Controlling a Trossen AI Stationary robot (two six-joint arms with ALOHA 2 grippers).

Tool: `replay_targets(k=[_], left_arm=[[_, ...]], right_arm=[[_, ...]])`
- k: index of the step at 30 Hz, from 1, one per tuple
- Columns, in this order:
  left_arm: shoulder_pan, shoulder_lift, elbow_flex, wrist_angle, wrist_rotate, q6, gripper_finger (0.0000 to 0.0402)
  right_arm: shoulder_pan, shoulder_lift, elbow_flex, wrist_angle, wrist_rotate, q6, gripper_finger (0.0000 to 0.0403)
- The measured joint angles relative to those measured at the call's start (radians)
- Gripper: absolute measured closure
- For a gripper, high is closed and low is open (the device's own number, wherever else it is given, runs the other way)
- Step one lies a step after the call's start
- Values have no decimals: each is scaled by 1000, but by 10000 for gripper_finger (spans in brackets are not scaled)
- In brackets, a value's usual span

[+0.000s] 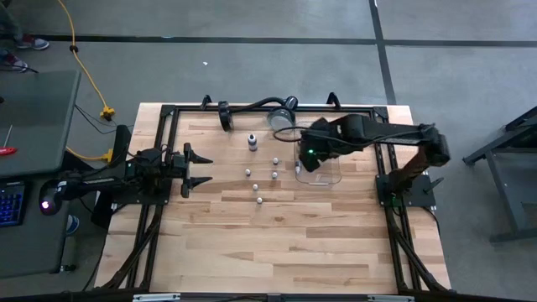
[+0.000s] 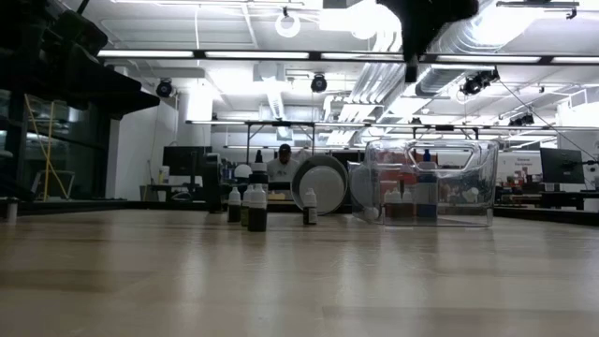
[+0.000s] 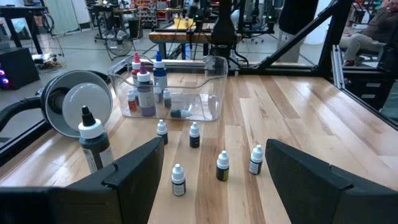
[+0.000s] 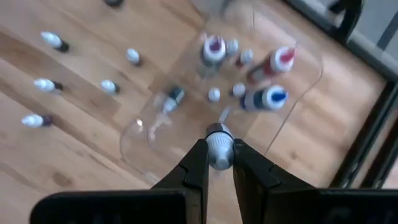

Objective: Pick & Place food coloring
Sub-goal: Put the small black food coloring bottle into the transparent bin

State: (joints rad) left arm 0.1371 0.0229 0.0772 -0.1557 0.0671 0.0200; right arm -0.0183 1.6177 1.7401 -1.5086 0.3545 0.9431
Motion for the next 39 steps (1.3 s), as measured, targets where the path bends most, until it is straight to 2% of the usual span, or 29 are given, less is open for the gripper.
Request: replay_targets(k=[5,10,23,32,39], left_arm=[[0,0,0,0,0,0,124],[0,0,0,0,0,0,124],[0,0,0,0,0,0,124],[0,0,0,0,0,0,124],[0,0,0,0,0,0,124]], right_arm=[[-26,-113,-228,151,-85,29,360],[-58,-147,-376,262,-150,12,360],[-134,-131,-582,477,-219,-289,360],[-175,-131,-721,618,-260,-280,360],[-217,-127,-773,680,-257,-216,360]])
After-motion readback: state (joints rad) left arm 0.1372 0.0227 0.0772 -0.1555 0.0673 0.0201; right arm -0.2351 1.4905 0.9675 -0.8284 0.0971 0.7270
